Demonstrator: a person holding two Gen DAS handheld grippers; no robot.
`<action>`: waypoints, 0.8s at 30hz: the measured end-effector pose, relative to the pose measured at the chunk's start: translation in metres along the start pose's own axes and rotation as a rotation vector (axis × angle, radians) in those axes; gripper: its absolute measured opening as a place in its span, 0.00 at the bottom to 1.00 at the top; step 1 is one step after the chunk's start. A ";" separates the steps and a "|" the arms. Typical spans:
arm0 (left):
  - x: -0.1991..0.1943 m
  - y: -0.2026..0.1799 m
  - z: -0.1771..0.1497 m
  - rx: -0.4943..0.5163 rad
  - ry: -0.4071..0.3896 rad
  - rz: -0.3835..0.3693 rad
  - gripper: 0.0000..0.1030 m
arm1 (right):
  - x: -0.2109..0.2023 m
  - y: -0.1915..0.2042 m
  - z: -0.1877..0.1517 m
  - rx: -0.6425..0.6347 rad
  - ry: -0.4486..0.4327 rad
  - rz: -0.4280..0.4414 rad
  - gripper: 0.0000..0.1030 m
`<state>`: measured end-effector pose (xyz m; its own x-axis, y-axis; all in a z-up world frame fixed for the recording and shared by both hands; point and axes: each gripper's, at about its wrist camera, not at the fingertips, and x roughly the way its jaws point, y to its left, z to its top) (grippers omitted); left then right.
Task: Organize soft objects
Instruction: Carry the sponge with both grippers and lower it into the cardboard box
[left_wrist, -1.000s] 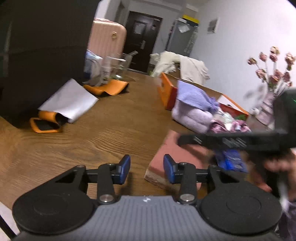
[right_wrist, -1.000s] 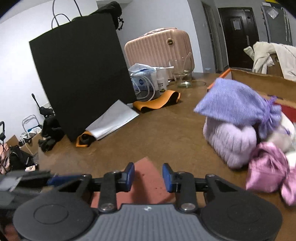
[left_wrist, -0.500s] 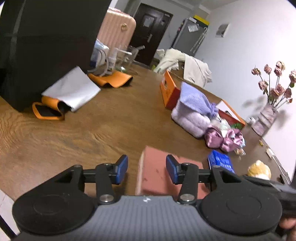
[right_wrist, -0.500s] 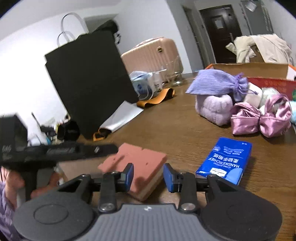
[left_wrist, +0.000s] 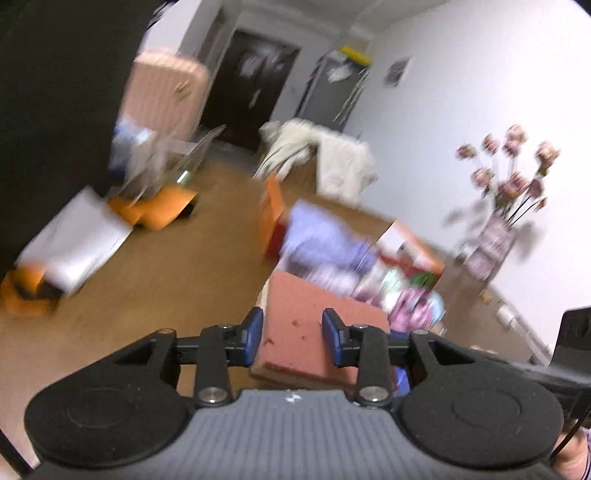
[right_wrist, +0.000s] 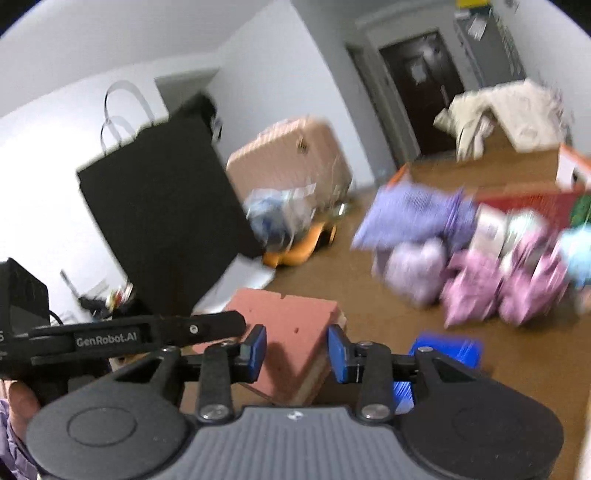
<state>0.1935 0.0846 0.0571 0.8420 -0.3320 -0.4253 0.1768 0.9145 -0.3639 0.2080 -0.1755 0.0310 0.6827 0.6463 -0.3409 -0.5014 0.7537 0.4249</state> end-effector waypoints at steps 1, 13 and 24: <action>0.009 -0.007 0.013 0.000 -0.021 -0.027 0.34 | -0.003 -0.005 0.012 -0.008 -0.022 -0.015 0.36; 0.219 -0.038 0.164 -0.094 0.031 -0.131 0.31 | 0.091 -0.155 0.213 0.141 0.026 -0.092 0.37; 0.371 -0.016 0.179 0.037 0.245 0.105 0.29 | 0.251 -0.284 0.207 0.482 0.243 -0.134 0.36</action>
<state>0.5945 -0.0116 0.0537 0.7087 -0.2768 -0.6490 0.1172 0.9532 -0.2787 0.6320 -0.2518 -0.0020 0.5528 0.6003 -0.5780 -0.0792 0.7283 0.6806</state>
